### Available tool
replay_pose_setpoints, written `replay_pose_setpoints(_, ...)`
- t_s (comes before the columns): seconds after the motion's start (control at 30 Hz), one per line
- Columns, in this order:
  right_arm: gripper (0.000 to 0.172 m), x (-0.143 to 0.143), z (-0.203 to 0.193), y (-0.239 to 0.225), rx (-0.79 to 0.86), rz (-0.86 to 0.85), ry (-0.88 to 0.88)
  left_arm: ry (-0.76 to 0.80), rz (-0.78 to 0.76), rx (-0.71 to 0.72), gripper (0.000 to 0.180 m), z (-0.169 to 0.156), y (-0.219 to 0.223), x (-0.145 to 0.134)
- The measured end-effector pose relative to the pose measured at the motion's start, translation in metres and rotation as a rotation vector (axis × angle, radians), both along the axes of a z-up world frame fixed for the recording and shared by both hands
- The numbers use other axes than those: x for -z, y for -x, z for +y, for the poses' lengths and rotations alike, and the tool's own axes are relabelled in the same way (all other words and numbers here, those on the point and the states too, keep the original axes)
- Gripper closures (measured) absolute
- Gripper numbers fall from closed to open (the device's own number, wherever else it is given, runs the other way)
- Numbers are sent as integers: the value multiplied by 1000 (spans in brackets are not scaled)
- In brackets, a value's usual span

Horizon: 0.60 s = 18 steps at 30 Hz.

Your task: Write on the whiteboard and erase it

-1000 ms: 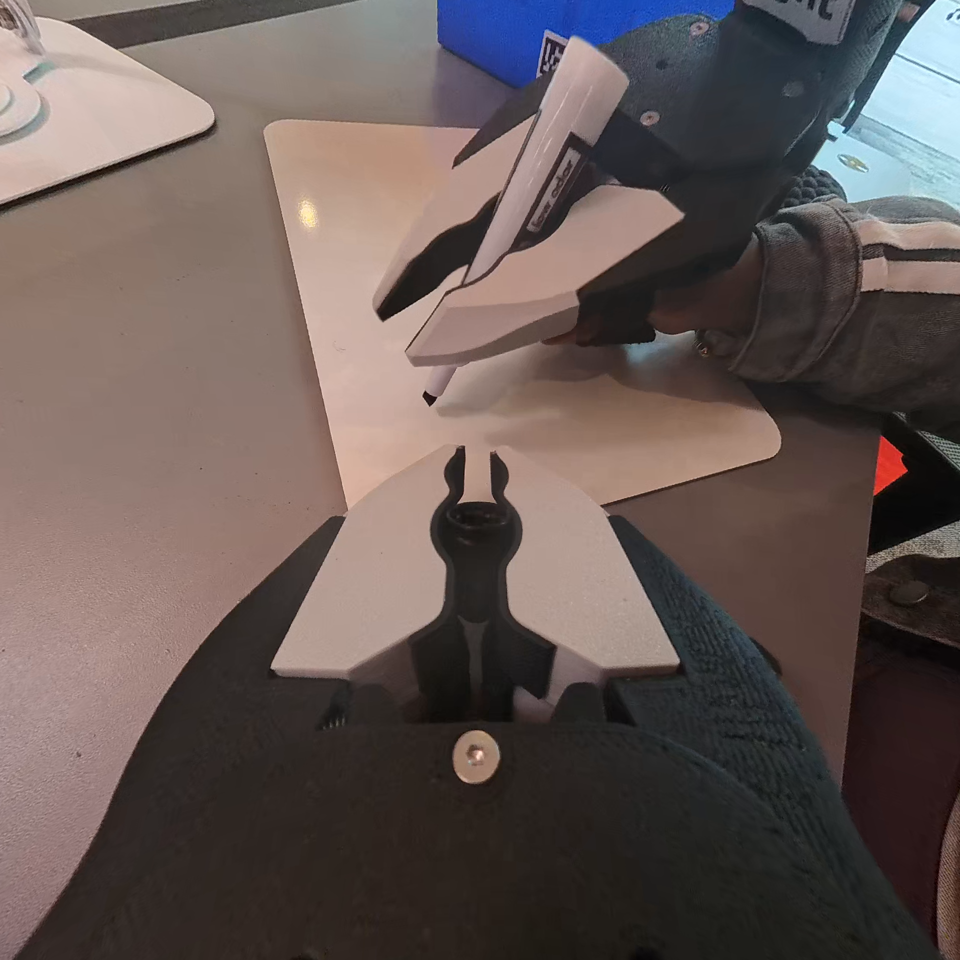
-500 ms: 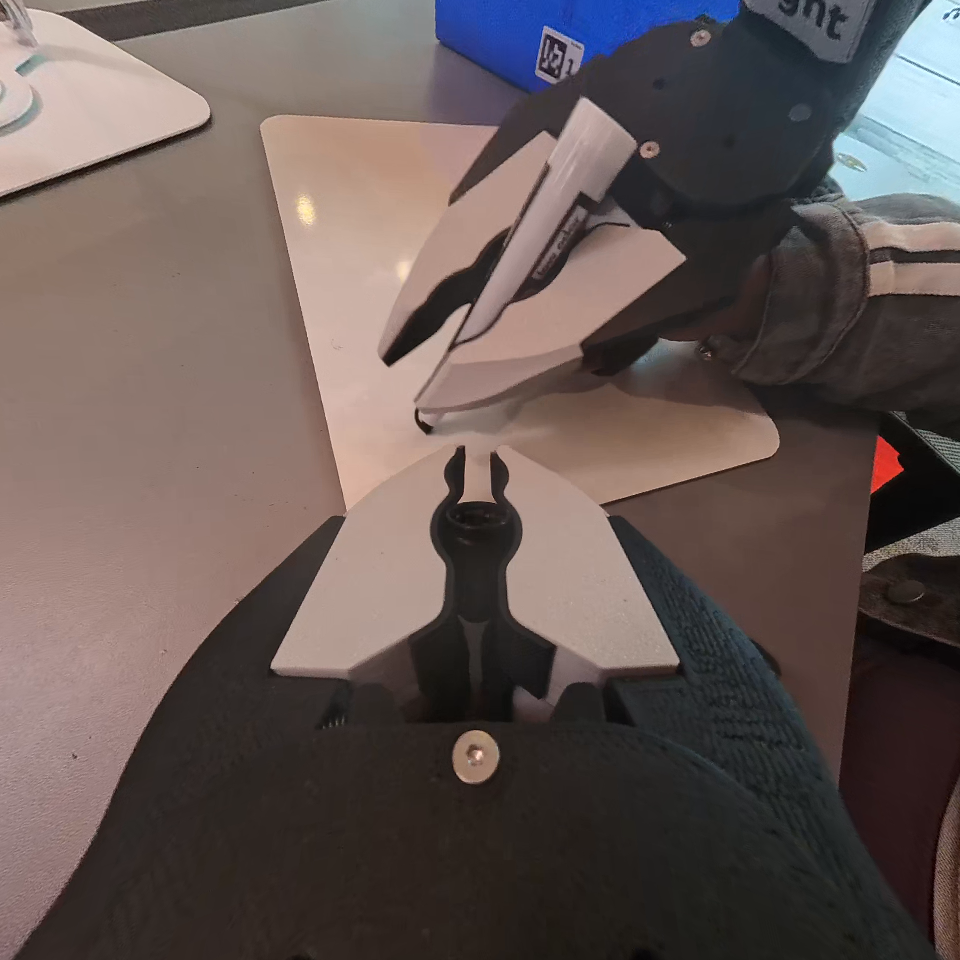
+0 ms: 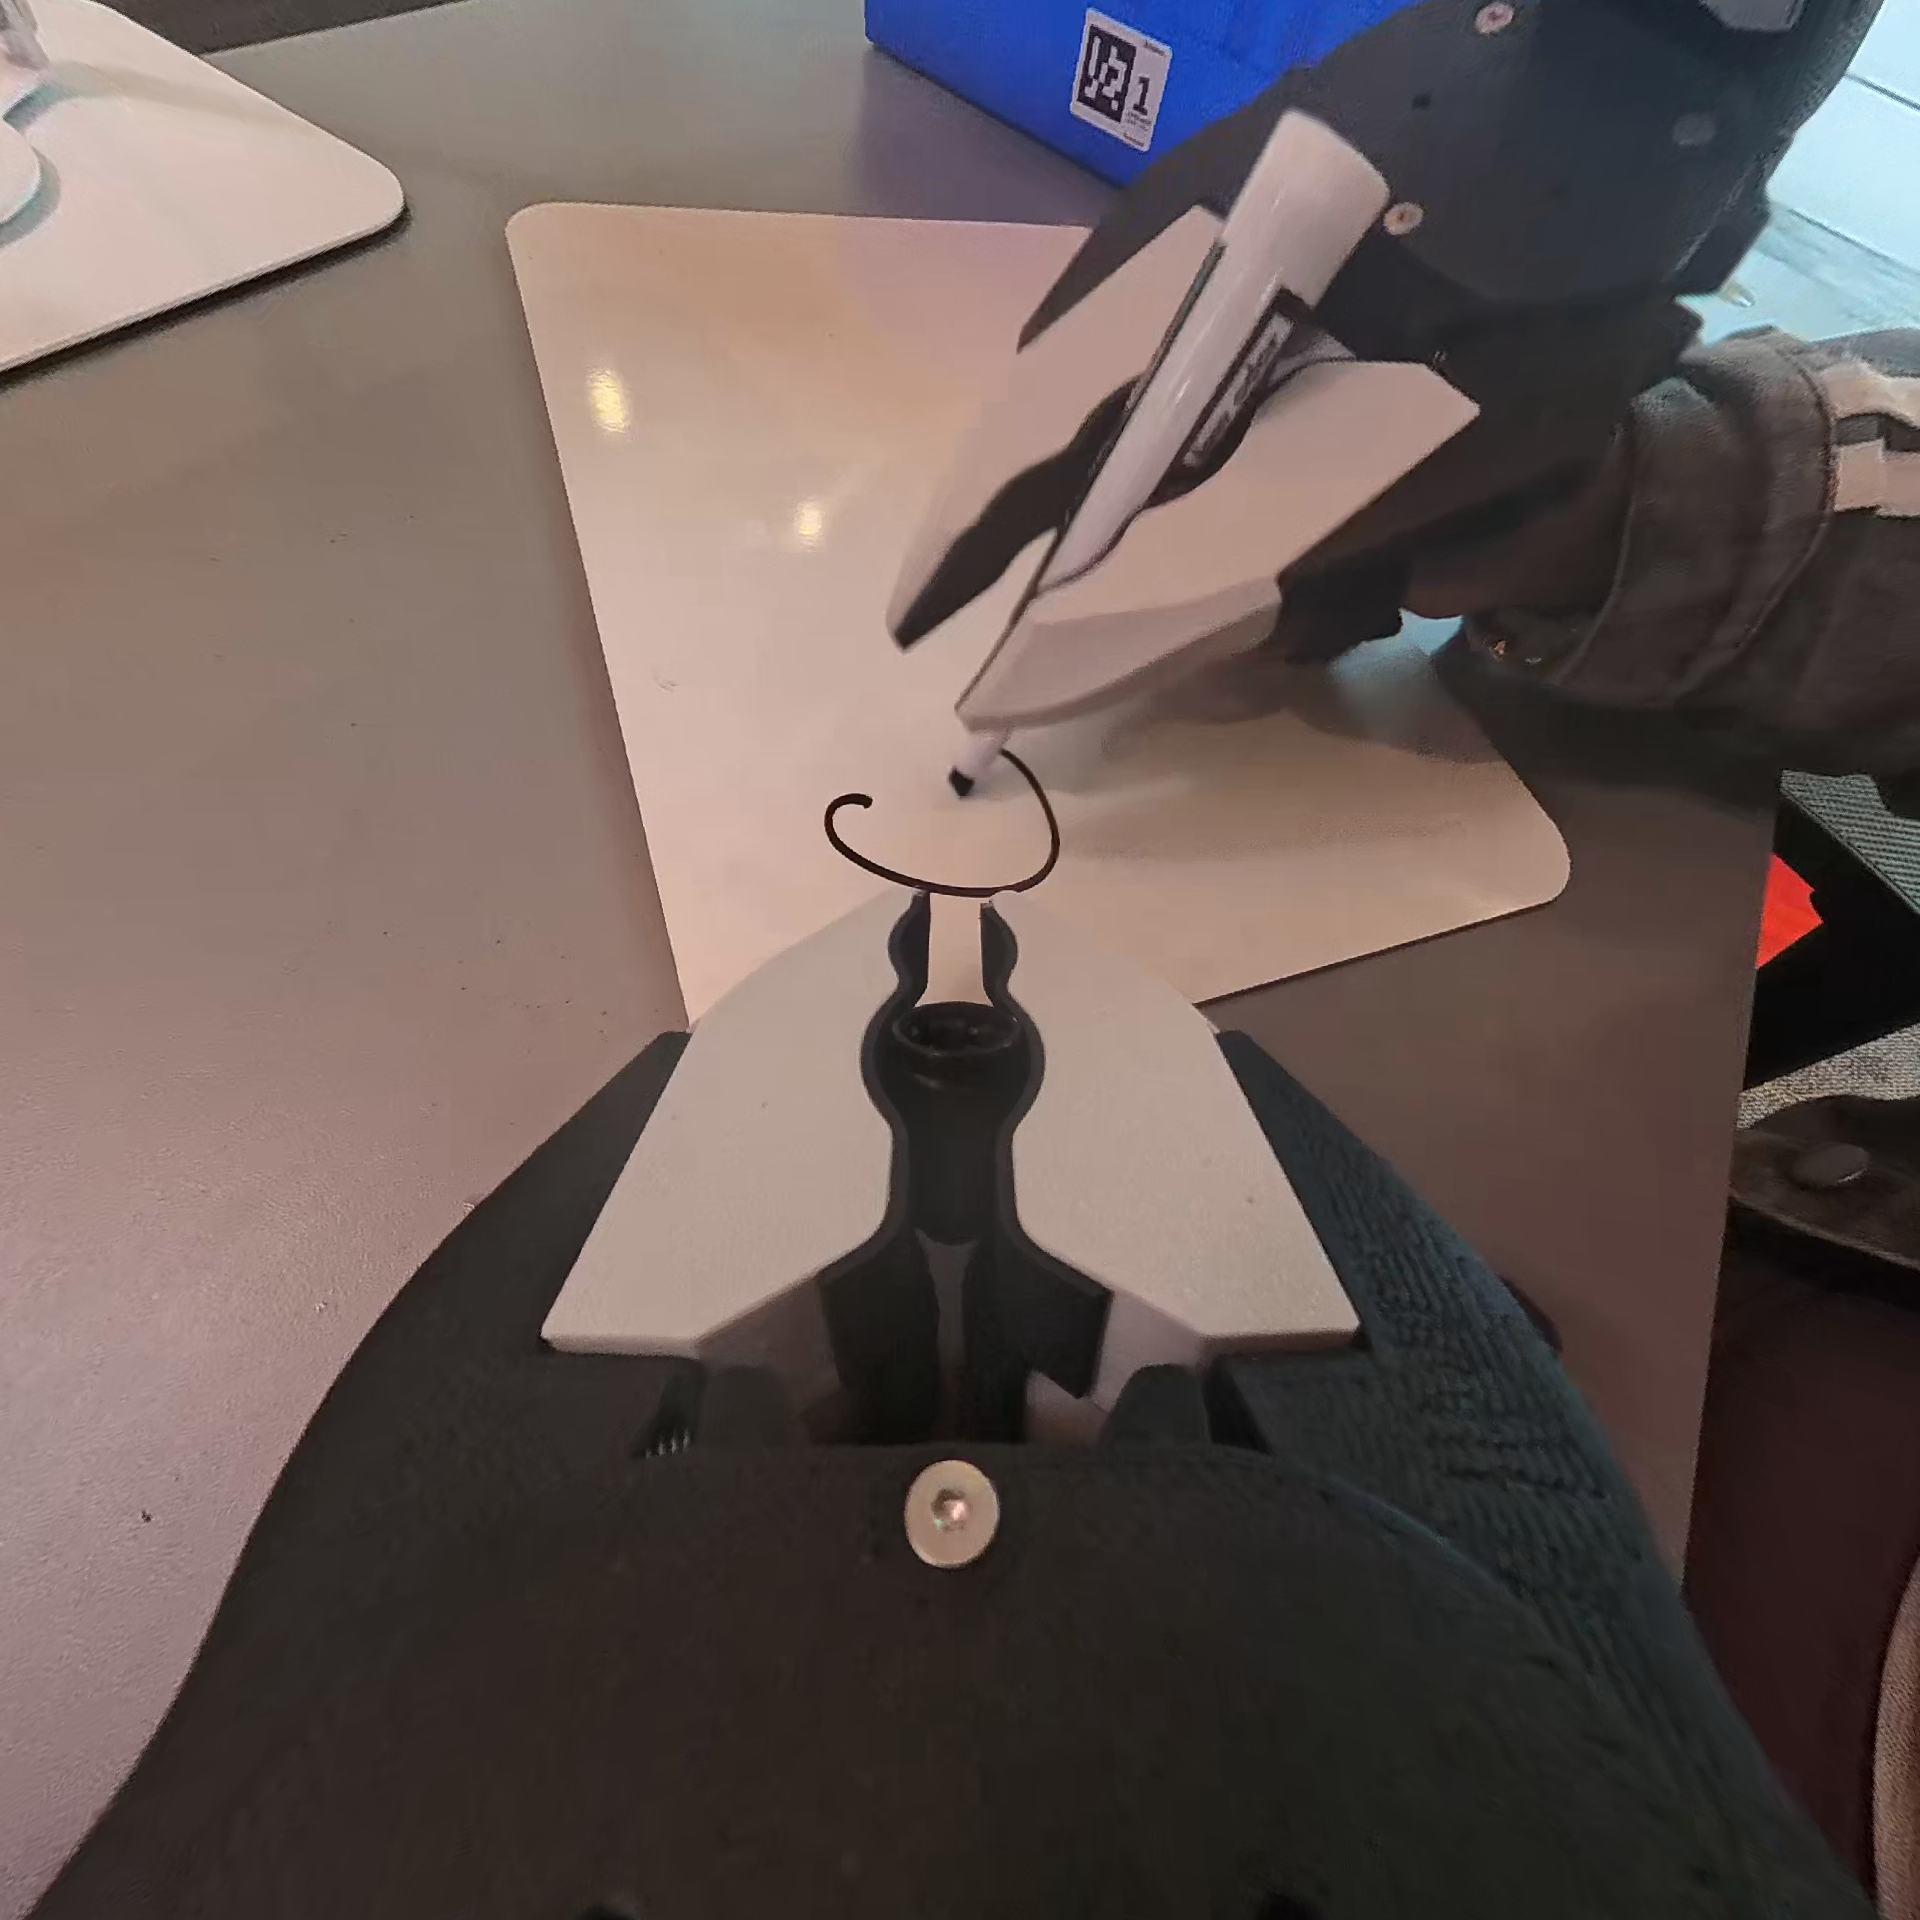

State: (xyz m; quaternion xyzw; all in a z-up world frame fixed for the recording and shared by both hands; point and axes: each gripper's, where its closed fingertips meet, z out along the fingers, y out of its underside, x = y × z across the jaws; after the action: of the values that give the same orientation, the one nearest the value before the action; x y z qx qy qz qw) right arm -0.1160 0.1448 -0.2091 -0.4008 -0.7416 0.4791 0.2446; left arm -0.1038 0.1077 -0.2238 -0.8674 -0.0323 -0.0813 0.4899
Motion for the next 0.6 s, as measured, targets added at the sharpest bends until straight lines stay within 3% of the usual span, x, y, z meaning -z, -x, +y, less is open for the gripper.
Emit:
replay_pose_setpoints(0.1,153,1,-9,0,-33,0,-6,-1,-2,1,171,0,0,0)
replay_pose_setpoints(0.3,153,-14,19,22,38,73,84,4,4,10,171,0,-1,1)
replay_pose_setpoints(0.6,153,-6,19,42,29,58,-6,9,-1,17,171,0,-2,1)
